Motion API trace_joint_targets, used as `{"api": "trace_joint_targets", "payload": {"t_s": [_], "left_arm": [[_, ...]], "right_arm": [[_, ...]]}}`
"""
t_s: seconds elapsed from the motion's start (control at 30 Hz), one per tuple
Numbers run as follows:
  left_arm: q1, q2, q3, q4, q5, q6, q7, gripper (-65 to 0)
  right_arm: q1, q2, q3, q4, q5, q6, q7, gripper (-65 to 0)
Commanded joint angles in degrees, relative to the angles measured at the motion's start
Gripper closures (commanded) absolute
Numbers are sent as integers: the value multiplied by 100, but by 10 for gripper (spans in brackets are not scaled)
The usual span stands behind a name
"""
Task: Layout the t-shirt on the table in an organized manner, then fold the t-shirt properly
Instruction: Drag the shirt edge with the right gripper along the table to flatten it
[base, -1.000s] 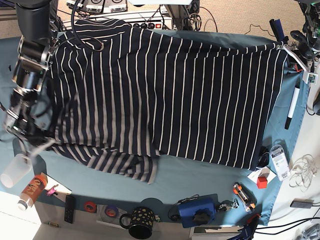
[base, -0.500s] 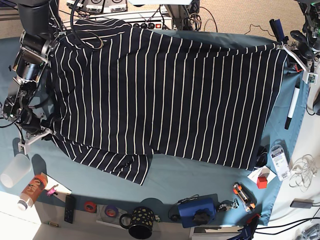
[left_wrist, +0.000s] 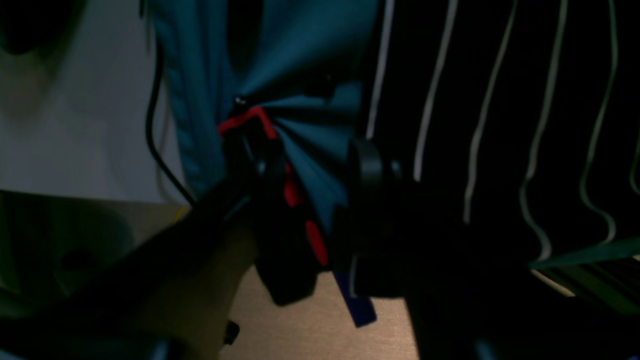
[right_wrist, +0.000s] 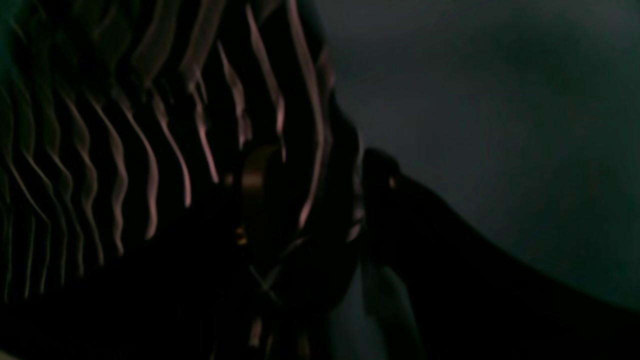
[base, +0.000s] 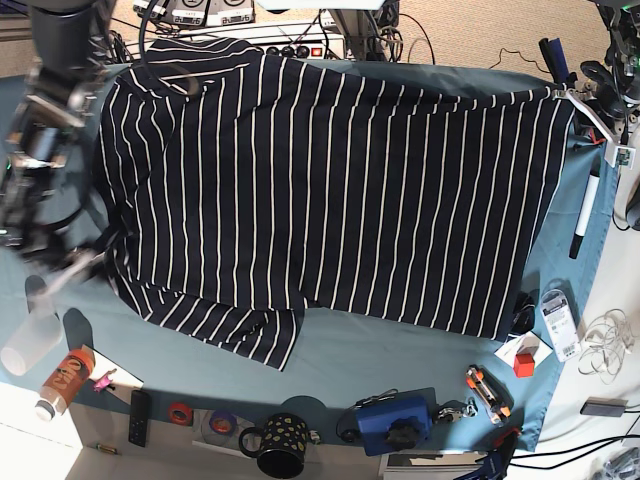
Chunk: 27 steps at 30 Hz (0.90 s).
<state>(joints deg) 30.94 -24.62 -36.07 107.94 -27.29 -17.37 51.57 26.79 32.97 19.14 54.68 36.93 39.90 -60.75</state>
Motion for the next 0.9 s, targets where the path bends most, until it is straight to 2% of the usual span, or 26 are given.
{"api": "trace_joint_targets", "payload": {"t_s": [0.0, 0.1, 0.2, 0.27, 0.33, 0.47, 0.6, 0.7, 0.8, 0.87], "left_arm": [[33, -94, -55, 63, 7, 46, -15, -220], [33, -92, -55, 63, 4, 46, -17, -220], [28, -94, -55, 63, 2, 46, -22, -220], [-11, -92, -55, 63, 2, 46, -20, -220], [-66, -90, -55, 63, -2, 44, -17, -220], [-127, -92, -52, 63, 4, 46, -15, -220], [-160, -94, -55, 63, 2, 44, -15, -220], [-160, -92, -55, 63, 2, 44, -17, -220], [-160, -94, -52, 63, 4, 44, -15, -220], [-160, -94, -52, 63, 4, 44, -17, -220]], "right_arm": [[210, 223, 92, 269, 118, 10, 269, -260], [413, 258, 280, 612, -367, 10, 669, -259], [807, 188, 44, 525, -977, -118, 887, -259], [1064, 72, -343, 308, -1147, -122, 977, -259], [1292, -44, -901, -20, -1340, -146, 1309, -259], [1683, -319, -2122, -723, -1987, -546, 1825, -259], [1899, -688, -2918, -1311, -2542, -844, 2046, -259], [1891, -894, -3167, -1543, -2957, -1204, 2260, -259], [1891, -984, -3193, -1792, -3244, -1233, 2452, -255], [1873, -977, -3193, -1893, -3252, -1233, 2575, -210]]}}
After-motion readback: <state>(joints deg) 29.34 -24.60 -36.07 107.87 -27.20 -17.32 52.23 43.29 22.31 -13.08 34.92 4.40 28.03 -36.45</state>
